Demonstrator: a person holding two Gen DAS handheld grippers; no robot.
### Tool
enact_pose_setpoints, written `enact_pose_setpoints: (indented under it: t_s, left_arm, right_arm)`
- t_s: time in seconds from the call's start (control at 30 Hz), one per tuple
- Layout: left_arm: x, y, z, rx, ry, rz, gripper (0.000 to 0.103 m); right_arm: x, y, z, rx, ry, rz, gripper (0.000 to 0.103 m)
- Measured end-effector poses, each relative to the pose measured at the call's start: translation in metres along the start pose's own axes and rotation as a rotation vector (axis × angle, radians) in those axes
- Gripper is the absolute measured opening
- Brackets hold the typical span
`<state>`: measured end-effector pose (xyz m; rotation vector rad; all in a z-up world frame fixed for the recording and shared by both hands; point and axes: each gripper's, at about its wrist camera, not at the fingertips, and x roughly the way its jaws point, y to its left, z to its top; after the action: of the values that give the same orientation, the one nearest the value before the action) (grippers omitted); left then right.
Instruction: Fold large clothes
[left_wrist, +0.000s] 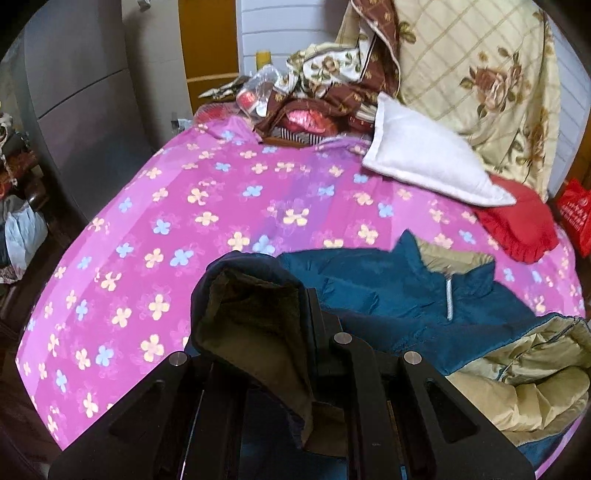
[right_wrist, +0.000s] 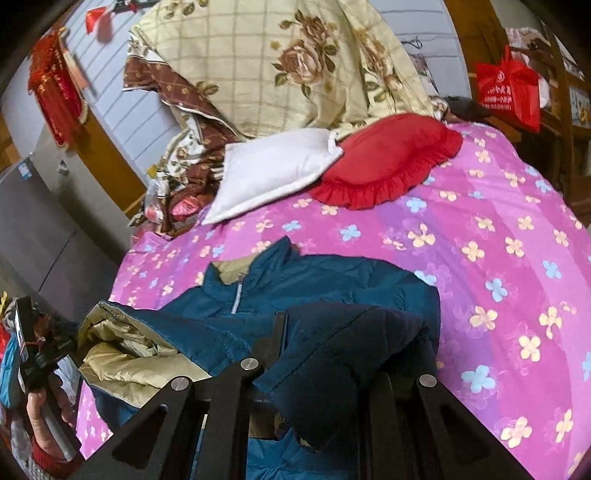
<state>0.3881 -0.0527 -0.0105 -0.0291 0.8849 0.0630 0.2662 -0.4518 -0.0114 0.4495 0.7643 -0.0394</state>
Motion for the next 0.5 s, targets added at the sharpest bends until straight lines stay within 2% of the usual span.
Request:
enact_pose_setpoints:
  t_s: [0.17, 0.3, 0.4, 0.5]
  left_arm:
    - [0.032, -0.004, -0.013, 0.015, 0.049, 0.03, 0.013]
    - [0.035, 0.001, -0.017, -0.004, 0.062, 0.002, 0.013]
    - [0.019, 0.013, -0.013, -0.043, 0.055, -0.096, 0.015]
    - [-0.004, 0.032, -0.006, -0.118, 0.05, -0.239, 0.024]
  right_arm:
    - [0.028, -0.006, -0.012, -0.01, 0.028, -0.046, 0.014]
    - [0.036, -0.01, -0.015, 0.011, 0.036, -0.056, 0.014]
    - [0.03, -0.011, -0.011, 0.028, 0.038, -0.031, 0.021]
    - [0.015, -0.008, -0.009, 0.047, 0.019, 0.01, 0.042]
